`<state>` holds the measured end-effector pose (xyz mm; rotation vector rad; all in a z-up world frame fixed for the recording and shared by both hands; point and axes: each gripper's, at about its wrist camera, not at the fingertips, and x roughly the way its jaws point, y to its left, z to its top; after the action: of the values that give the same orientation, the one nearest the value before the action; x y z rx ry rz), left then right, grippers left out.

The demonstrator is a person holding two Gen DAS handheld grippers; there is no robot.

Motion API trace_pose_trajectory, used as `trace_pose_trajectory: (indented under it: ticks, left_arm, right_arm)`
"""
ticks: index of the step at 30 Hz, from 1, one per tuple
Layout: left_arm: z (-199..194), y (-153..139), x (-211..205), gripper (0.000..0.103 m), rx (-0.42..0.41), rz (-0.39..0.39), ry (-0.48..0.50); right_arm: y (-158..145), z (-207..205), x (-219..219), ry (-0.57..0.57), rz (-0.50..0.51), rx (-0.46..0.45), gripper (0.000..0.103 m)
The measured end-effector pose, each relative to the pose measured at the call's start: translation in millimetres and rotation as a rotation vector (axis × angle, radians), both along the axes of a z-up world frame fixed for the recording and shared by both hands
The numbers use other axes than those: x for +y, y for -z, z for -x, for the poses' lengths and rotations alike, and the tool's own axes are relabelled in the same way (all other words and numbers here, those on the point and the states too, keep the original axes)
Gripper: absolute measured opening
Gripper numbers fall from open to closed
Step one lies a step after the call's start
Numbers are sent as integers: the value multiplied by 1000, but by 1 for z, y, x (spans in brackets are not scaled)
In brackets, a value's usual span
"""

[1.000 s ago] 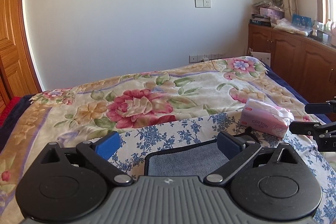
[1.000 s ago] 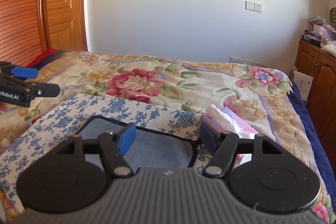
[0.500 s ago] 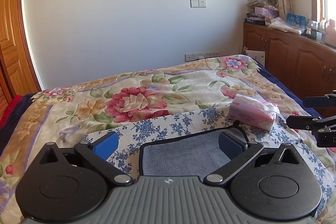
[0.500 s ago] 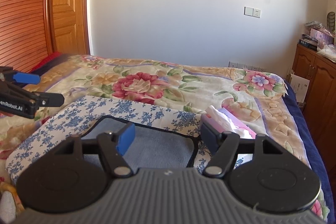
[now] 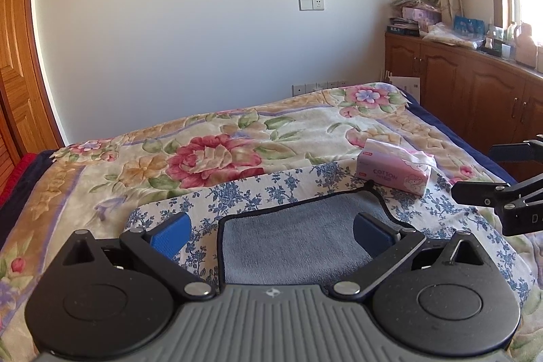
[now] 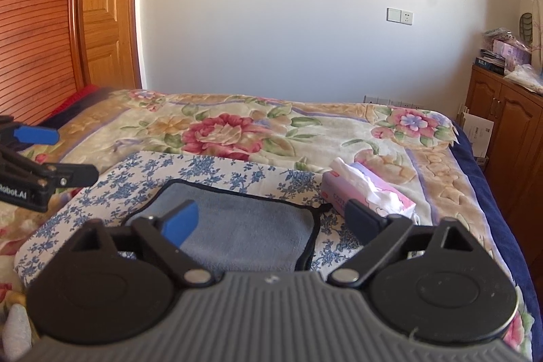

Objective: Fold towel

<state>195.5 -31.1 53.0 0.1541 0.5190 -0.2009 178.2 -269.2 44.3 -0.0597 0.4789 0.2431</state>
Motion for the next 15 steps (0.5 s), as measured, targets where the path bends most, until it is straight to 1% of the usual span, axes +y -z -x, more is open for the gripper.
trace_pose_trajectory:
  ticks: [2, 11, 15]
  left_arm:
    - [4, 2, 1, 103, 1, 8, -1]
    - [26, 10, 4, 103, -8, 16, -25]
    - [36, 12, 6, 103, 13, 25, -30]
  right_arm:
    - [1, 3, -1, 6, -1, -2, 103]
    - [7, 19, 2, 13, -1, 16, 103]
    - [7, 31, 2, 19, -16, 18, 103]
